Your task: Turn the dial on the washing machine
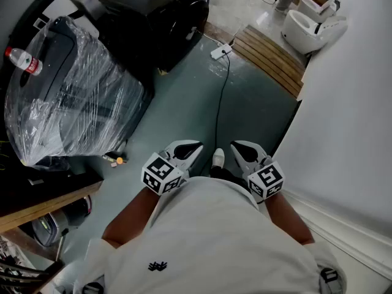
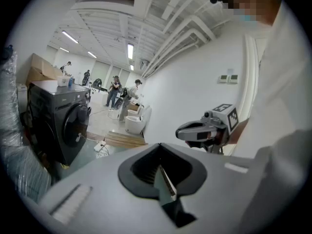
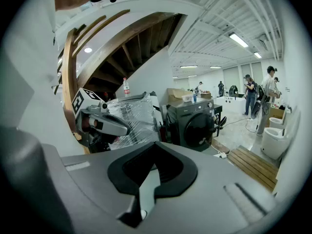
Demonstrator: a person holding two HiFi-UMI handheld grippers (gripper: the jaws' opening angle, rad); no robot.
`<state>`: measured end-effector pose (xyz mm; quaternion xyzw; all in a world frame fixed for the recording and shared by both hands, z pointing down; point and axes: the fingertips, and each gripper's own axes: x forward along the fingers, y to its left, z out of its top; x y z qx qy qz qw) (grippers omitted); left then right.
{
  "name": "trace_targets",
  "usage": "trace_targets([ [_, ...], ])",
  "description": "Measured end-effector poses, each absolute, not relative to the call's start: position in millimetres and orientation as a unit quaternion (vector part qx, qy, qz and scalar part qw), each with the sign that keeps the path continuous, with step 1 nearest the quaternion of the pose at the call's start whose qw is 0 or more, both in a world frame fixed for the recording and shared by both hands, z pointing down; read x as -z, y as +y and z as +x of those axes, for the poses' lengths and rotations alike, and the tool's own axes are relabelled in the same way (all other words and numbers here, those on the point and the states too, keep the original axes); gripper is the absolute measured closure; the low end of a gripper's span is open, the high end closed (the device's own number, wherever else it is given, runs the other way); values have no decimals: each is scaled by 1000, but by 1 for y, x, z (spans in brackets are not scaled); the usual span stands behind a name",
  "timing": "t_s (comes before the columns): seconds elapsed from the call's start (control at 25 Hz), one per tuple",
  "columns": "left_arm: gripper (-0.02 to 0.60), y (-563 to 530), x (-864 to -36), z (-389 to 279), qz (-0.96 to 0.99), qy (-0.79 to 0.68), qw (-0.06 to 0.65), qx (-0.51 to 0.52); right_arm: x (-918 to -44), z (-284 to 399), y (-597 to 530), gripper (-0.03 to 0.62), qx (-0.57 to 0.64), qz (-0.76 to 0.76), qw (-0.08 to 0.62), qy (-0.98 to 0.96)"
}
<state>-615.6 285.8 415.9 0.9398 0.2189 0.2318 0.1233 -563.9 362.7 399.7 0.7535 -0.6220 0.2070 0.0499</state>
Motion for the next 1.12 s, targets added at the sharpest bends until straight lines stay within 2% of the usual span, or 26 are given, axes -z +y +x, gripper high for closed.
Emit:
trace_targets([
  [0.48,526,370,-401,-479,941,230,108,-223,-405,-446,433,594,-208,755,40,-621],
  [0.8,526,383,-411,-404,930,253,100,-248,-418,-378,465,591,-214,780,5,-588],
  [1.12,526,364,-434,-299,921,283,107,-247,-443,-289,448,579,-225,790,22,-570],
])
